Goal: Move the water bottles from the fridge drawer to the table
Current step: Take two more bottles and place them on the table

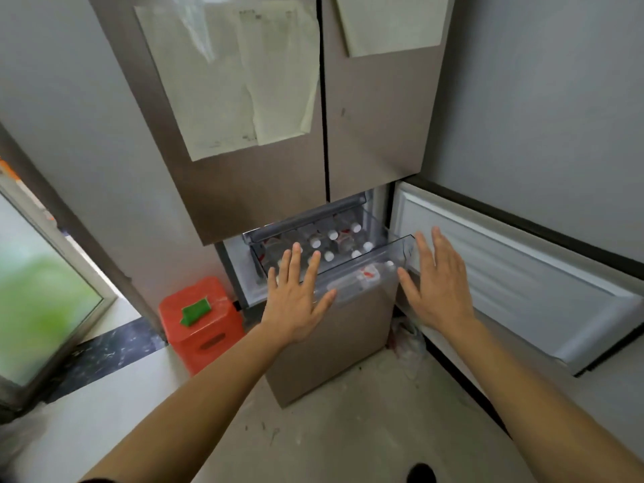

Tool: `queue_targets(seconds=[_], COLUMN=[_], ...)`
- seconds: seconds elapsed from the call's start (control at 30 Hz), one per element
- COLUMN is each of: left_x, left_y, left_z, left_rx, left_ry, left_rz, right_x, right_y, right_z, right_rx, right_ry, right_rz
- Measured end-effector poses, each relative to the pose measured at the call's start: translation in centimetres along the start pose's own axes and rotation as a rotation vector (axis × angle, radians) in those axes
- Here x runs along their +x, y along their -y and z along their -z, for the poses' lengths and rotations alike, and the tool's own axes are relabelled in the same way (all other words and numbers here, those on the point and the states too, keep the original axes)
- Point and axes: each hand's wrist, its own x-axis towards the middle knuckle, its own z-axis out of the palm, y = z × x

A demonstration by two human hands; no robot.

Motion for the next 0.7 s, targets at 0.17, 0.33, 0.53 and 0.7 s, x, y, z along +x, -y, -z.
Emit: queue_targets(seconds=[0.17,0.33,0.53,0.7], left_x=[6.8,12.0,17.5,21.7], left_y=[0.3,-0.4,-1.8,-2.3], left_z=[-3.6,-5.3,-7.4,-10.1], left_rx=[-0.017,-0.120,-0.231,-0.308], left_ry=[0.112,0.160,0.216,0.480], left_rz=[0.036,0.197,0.375,0.403], right_x=[7.1,14.5,20.8,22.6], right_y=[-4.4,-6.9,-9.0,-10.6], right_z=[-5.7,-9.7,-14.1,-17.0], right_rx=[0.041,0.060,0.160,0.241], right_ry=[0.110,0.269,0.448,0.542], right_rz=[0.040,0.131,0.246,0.317])
